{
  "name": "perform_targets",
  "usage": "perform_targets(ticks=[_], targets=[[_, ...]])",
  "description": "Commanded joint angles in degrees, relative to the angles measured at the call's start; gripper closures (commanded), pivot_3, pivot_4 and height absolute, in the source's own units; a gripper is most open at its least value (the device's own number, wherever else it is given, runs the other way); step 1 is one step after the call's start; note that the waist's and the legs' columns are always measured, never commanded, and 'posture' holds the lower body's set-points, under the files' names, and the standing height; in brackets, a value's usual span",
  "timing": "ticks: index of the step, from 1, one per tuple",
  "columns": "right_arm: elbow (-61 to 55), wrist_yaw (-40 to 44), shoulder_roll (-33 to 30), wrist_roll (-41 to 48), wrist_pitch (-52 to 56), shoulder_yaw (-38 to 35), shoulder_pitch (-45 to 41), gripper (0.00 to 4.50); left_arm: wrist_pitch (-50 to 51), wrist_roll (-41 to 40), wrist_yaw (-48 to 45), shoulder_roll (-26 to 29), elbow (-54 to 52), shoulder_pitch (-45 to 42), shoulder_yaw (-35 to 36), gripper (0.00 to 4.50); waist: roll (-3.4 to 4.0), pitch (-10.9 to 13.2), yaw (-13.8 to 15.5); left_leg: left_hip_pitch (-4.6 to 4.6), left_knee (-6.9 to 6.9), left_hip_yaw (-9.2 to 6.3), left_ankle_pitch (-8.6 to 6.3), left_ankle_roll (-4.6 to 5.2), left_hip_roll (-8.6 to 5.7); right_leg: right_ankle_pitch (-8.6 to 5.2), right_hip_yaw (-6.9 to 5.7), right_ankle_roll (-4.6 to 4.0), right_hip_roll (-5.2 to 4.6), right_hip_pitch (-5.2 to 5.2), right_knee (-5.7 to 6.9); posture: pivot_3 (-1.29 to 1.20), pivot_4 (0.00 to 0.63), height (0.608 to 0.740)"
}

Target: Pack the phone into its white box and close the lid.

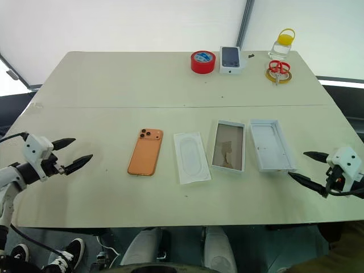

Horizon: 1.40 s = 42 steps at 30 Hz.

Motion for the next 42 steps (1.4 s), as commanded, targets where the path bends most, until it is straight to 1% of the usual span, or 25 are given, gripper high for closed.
perform_targets(ticks=[1,7,14,20,23,30,33,36,38,40,41,42], targets=[[-2.88,-0.44,-1.66,1.52,0.87,-3.12,0.16,0.03,-1.62,-1.32,0.04,0.09,-2.38,1.0,2.43,0.03,0.0,0.0,0.01,0.0,0.0,0.0,0.0,0.0,0.0,0.0,0.0,0.0,0.0,-0.01,0.0,0.0,0.15,0.739],[-3.77,-0.67,-1.51,0.93,2.01,-2.48,-0.86,0.03,-1.72,-0.48,1.3,0.06,-2.65,0.23,1.36,0.03,0.0,0.0,0.08,-0.01,-0.01,0.01,0.0,0.0,0.0,0.0,0.0,0.0,-0.01,-0.01,0.0,0.0,0.15,0.739],[-4.39,-1.22,-1.15,0.54,2.41,-1.96,-1.58,0.03,-3.35,-0.48,0.08,0.24,-3.26,0.81,1.18,0.03,0.0,0.0,0.02,-0.01,-0.01,0.0,0.0,0.0,-0.01,0.0,0.0,0.0,-0.01,-0.01,0.0,0.0,0.15,0.739],[-5.79,-1.92,-0.58,0.68,3.27,-1.42,-1.9,0.03,-3.82,-2.73,-1.31,-0.3,-3.57,-0.03,1.78,0.03,0.0,0.0,0.05,-0.01,-0.01,0.0,0.0,0.0,0.0,0.0,0.0,-0.01,-0.02,-0.02,0.0,0.0,0.15,0.739],[-6.72,-2.3,-0.36,0.78,3.78,-1.06,-2.18,0.03,-4.89,-1.43,-0.68,-0.19,-3.55,-0.6,0.96,0.03,0.0,0.0,0.05,-0.01,-0.01,0.0,0.0,0.0,0.0,0.0,0.0,0.0,-0.02,-0.01,0.0,0.0,0.15,0.739],[-9.03,-3.03,-0.17,0.61,4.24,-0.27,-2.69,0.03,1.13,-1.68,1.87,-0.68,-7.81,-2.0,-1.18,0.03,0.0,0.0,0.05,-0.02,-0.01,0.0,0.0,0.0,-0.01,0.0,0.0,0.0,-0.01,-0.01,0.0,0.0,0.15,0.739],[-11.62,-3.34,-0.16,1.49,5.84,0.41,-3.54,0.03,4.97,-1.74,4.13,-1.13,-10.56,-2.89,-2.1,0.03,0.0,0.0,0.05,-0.02,0.0,0.0,0.0,0.0,-0.01,0.0,0.0,0.0,0.0,-0.01,0.0,0.0,0.15,0.739],[-17.97,-3.8,0.3,3.26,9.45,2.46,-6.03,0.03,12.12,-1.36,6.45,-1.59,-16.59,-2.91,-5.81,0.03,0.01,0.0,0.02,-0.02,0.0,0.0,0.0,0.0,-0.01,0.01,0.0,0.01,0.02,-0.01,0.0,0.0,0.15,0.739],[-23.38,-4.68,1.42,4.06,12.01,5.05,-8.14,0.03,24.55,-5.38,9.54,-2.21,-22.46,-2.81,-8.06,0.03,0.0,0.0,-0.15,-0.01,0.0,0.0,0.0,0.0,-0.01,0.01,0.02,0.02,0.03,-0.01,0.01,0.0,0.15,0.739],[-28.75,-5.04,3.08,4.52,14.29,8.49,-9.21,0.03,34.26,-8.44,10.86,-2.54,-27.43,-3.56,-11.0,0.03,0.0,0.01,-0.16,-0.01,0.0,-0.01,0.0,0.0,0.02,0.02,0.03,0.03,0.06,-0.01,0.02,0.0,0.15,0.739],[-30.41,-5.16,3.58,4.59,15.19,9.44,-9.44,0.03,37.15,-9.38,11.24,-2.61,-28.8,-4.03,-11.67,0.03,-0.01,0.01,-0.1,-0.02,0.0,-0.04,0.0,0.0,0.03,0.02,0.02,0.07,0.07,-0.01,0.06,0.0,0.15,0.739],[-32.64,-6.02,4.94,4.65,15.93,11.02,-10.27,0.03,40.53,-11.86,12.0,-3.91,-30.15,-5.41,-12.17,0.03,-0.02,0.02,0.03,-0.01,0.0,-0.07,0.0,0.0,0.03,0.04,0.01,0.14,0.09,-0.01,0.09,0.0,0.15,0.739]])
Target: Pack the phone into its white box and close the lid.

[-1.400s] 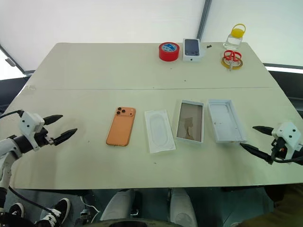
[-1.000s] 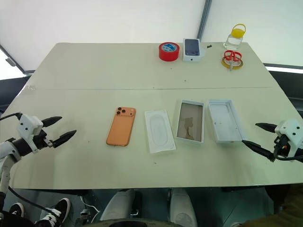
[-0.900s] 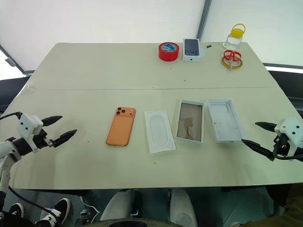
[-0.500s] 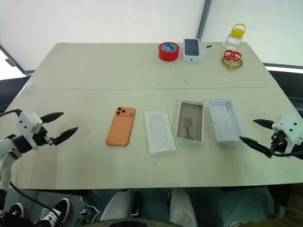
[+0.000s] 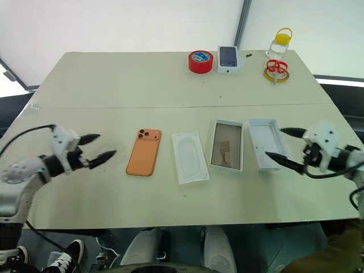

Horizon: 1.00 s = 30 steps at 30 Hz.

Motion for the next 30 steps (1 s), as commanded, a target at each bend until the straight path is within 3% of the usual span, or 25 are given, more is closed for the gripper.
perform_targets(ticks=[1,8,13,23,30], targets=[[-7.01,-1.99,2.51,1.33,2.74,3.45,-1.61,0.03,11.37,-6.88,2.45,-1.83,-5.73,-3.13,-0.7,0.03,-0.03,0.02,0.28,-0.01,0.0,-0.04,0.0,0.0,-0.01,-0.01,-0.02,0.01,0.01,0.0,0.01,0.0,0.15,0.739],[-9.09,-2.65,6.14,0.78,4.6,7.85,-5.7,0.03,31.56,-17.17,11.47,-9.88,-11.38,-9.91,-2.55,0.03,-0.05,0.03,0.12,-0.06,0.1,-0.11,0.02,-0.02,-0.12,-0.05,-0.02,-0.06,-0.04,0.04,0.03,0.0,0.15,0.739],[-6.78,-1.56,6.43,-0.65,2.24,8.67,-6.24,0.03,45.9,-22.09,20.94,-17.08,-8.0,-14.9,0.22,0.03,-0.09,0.05,0.19,-0.04,0.09,-0.12,0.03,-0.01,-0.13,-0.04,-0.02,-0.03,-0.01,0.04,0.11,0.0,0.15,0.739],[-7.01,0.63,6.3,-1.38,0.75,10.51,-5.41,0.03,61.04,-22.87,31.08,-31.4,0.24,-24.3,6.19,0.03,-0.11,0.06,0.11,0.1,0.1,-0.14,0.04,-0.02,-0.21,-0.08,0.02,0.04,-0.03,0.07,0.36,0.0,0.15,0.739],[-6.43,-0.21,6.82,-2.72,-0.73,10.49,-4.74,0.03,61.88,-21.1,35.15,-37.23,3.1,-24.4,6.91,0.03,-0.12,0.04,0.3,0.18,0.1,-0.15,0.04,-0.03,-0.23,-0.11,0.03,0.0,-0.05,0.15,0.35,0.0,0.15,0.739]])
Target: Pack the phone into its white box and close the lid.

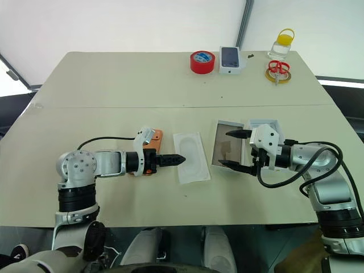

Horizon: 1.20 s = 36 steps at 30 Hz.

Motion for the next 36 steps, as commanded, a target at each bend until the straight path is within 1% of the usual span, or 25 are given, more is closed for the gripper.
perform_targets(ticks=[1,4,9,12,16,19,23,27,30,35,36], targets=[[-0.61,-0.5,0.32,-0.37,-1.88,-0.67,0.35,0.03,0.11,1.43,1.22,-1.77,0.96,0.04,-0.12,0.03,0.0,0.0,0.08,0.03,0.0,0.0,0.0,0.0,-0.03,0.0,0.0,0.0,-0.03,0.04,0.0,0.0,0.15,0.739],[-1.03,-0.92,0.6,-0.37,-1.96,-0.57,0.65,0.03,-0.78,2.91,1.46,-2.95,2.31,0.0,0.05,0.03,-0.01,-0.01,0.07,0.09,0.0,0.0,0.0,0.0,-0.05,-0.01,0.0,-0.01,-0.05,0.1,-0.02,0.0,0.15,0.739],[-1.26,-1.41,0.8,-0.23,-1.86,-0.62,0.39,0.03,-3.32,4.36,0.28,-2.65,3.16,1.02,-2.53,0.03,-0.01,-0.02,0.05,0.2,-0.01,0.0,0.0,0.0,-0.05,-0.03,0.01,-0.03,-0.05,0.22,-0.02,0.0,0.15,0.739],[-0.84,-1.63,0.88,-0.55,-2.34,-0.58,0.26,0.0,-3.49,4.51,-0.3,-2.9,4.27,1.17,-2.51,0.84,-0.01,-0.02,0.05,0.22,-0.01,0.0,-0.01,-0.01,-0.05,-0.04,0.01,-0.02,-0.06,0.24,-0.03,0.0,0.15,0.739],[-1.02,-1.95,1.01,-0.5,-2.29,-0.46,0.23,0.0,-3.36,4.95,-0.89,-2.34,4.71,1.26,-2.66,2.79,-0.01,-0.02,-0.03,0.22,-0.02,0.0,-0.01,0.0,-0.05,-0.05,0.01,0.01,-0.05,0.24,-0.03,0.0,0.15,0.739],[-0.79,-1.73,1.02,-0.52,-2.5,-0.4,0.28,0.0,-3.13,5.34,-0.71,-2.38,5.15,1.18,-1.97,4.43,0.01,-0.03,0.03,0.22,-0.03,0.0,-0.01,0.0,-0.05,-0.05,0.01,0.01,-0.06,0.23,-0.03,0.0,0.15,0.739],[-0.53,-0.98,0.79,-0.82,-2.69,0.14,0.87,0.0,-2.6,5.41,-0.67,-2.44,4.92,1.08,-0.84,4.48,0.0,-0.03,-0.1,0.28,-0.05,0.0,-0.01,0.0,-0.04,-0.06,0.01,0.02,-0.06,0.27,-0.03,0.0,0.15,0.739],[-0.39,1.12,-0.43,-3.34,-4.17,2.92,2.91,0.0,-1.67,5.16,-0.41,-2.51,5.63,-0.35,2.14,4.48,0.0,-0.03,-0.09,0.29,-0.06,0.0,-0.01,0.0,-0.03,-0.07,0.01,0.03,-0.05,0.27,-0.03,0.0,0.15,0.739],[1.64,1.56,-0.79,-6.33,-5.95,5.15,3.21,0.0,-1.14,4.98,-0.91,-1.08,5.67,-2.9,3.71,4.48,-0.04,0.0,-0.17,0.29,-0.06,0.01,-0.01,0.0,-0.03,-0.08,0.01,0.04,-0.04,0.27,-0.03,0.0,0.15,0.739],[6.44,2.6,-1.5,-9.04,-4.34,7.74,1.24,0.0,-1.93,4.64,-2.59,2.15,5.74,-6.13,4.24,4.48,-0.05,0.01,-0.2,0.24,-0.07,0.01,-0.01,-0.01,-0.02,-0.08,0.01,0.06,-0.02,0.19,-0.02,0.0,0.15,0.739],[7.45,3.06,-1.55,-9.3,-3.85,8.15,0.56,0.26,-1.67,4.26,-2.89,2.43,5.78,-7.01,4.93,4.49,-0.05,0.01,-0.2,0.24,-0.07,0.01,-0.01,-0.01,-0.02,-0.08,0.01,0.06,-0.03,0.19,-0.02,0.0,0.15,0.739]])
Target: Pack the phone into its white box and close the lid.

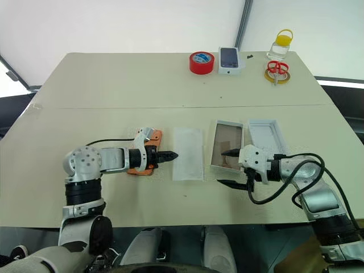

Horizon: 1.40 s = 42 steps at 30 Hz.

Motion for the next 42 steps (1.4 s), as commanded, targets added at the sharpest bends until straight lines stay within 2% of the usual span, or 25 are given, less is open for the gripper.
perform_targets(ticks=[1,3,9,13,24,27,33,39,42], targets=[[1.66,1.36,-1.05,-0.47,0.98,0.45,-2.49,0.54,-0.44,-0.93,-1.83,1.45,-0.85,-2.66,1.25,4.5,0.0,0.0,0.0,0.0,0.0,0.0,0.0,0.0,0.0,0.0,0.0,0.0,0.0,0.0,0.0,0.0,0.15,0.739],[2.5,1.85,-1.32,-1.58,1.55,1.36,-3.11,1.33,-0.3,-0.9,-1.96,1.83,0.44,-4.15,2.87,4.5,0.0,0.0,0.08,0.0,0.0,0.0,0.0,0.0,0.0,0.0,0.0,0.0,-0.01,0.0,0.0,0.0,0.15,0.739],[1.54,3.18,0.49,0.02,3.19,1.85,-4.45,4.46,0.7,-0.66,-1.08,1.17,3.29,-7.83,6.92,4.5,-0.02,0.01,0.03,-0.01,0.0,-0.01,0.0,-0.01,-0.01,0.01,0.0,0.01,-0.01,0.0,-0.01,0.0,0.15,0.739],[-0.1,3.49,3.15,-0.57,2.28,4.54,-5.36,4.46,1.84,-1.42,-0.22,-0.89,4.79,-9.82,9.56,4.5,-0.05,0.03,0.02,-0.01,0.0,-0.01,0.0,-0.01,0.0,0.01,-0.01,0.02,0.0,0.0,0.0,0.0,0.15,0.739],[-1.17,1.78,8.27,-2.73,0.42,9.17,-8.78,4.46,1.82,-1.22,0.27,-3.15,3.87,-9.04,9.32,4.5,-0.1,0.06,0.08,-0.03,-0.04,-0.02,0.1,-0.21,-0.02,0.04,-0.01,0.07,-0.02,-0.04,0.01,0.0,0.15,0.739],[-2.5,1.67,8.3,-1.97,1.39,8.99,-8.16,3.62,1.77,-0.99,0.45,-4.02,2.89,-8.24,9.12,4.5,-0.11,0.07,0.04,-0.04,-0.04,-0.03,0.1,-0.21,-0.02,0.04,-0.01,0.06,-0.03,-0.04,0.01,0.0,0.15,0.739],[-6.51,0.6,5.39,1.84,5.62,3.93,-6.7,0.61,1.75,-0.81,0.9,-5.55,2.11,-7.43,8.8,4.5,-0.11,0.08,0.06,-0.04,-0.05,-0.03,0.1,-0.21,-0.01,0.03,-0.01,0.04,-0.02,-0.05,0.01,0.0,0.15,0.739],[-7.71,0.86,-1.63,3.43,6.73,-2.96,-2.53,0.61,1.54,-0.65,0.98,-7.18,0.77,-5.08,6.39,4.5,-0.18,0.12,0.12,-0.1,-0.04,-0.04,0.09,-0.2,-0.06,0.01,-0.02,0.02,-0.08,-0.05,-0.06,0.0,0.15,0.739],[-5.99,0.24,-3.13,2.7,4.98,-4.99,-1.13,0.61,0.6,-0.56,0.25,-6.95,0.94,-4.3,4.32,4.5,-0.21,0.14,0.05,-0.11,-0.04,-0.04,0.09,-0.19,-0.04,0.0,-0.03,0.0,-0.05,-0.06,-0.08,0.0,0.15,0.739]])
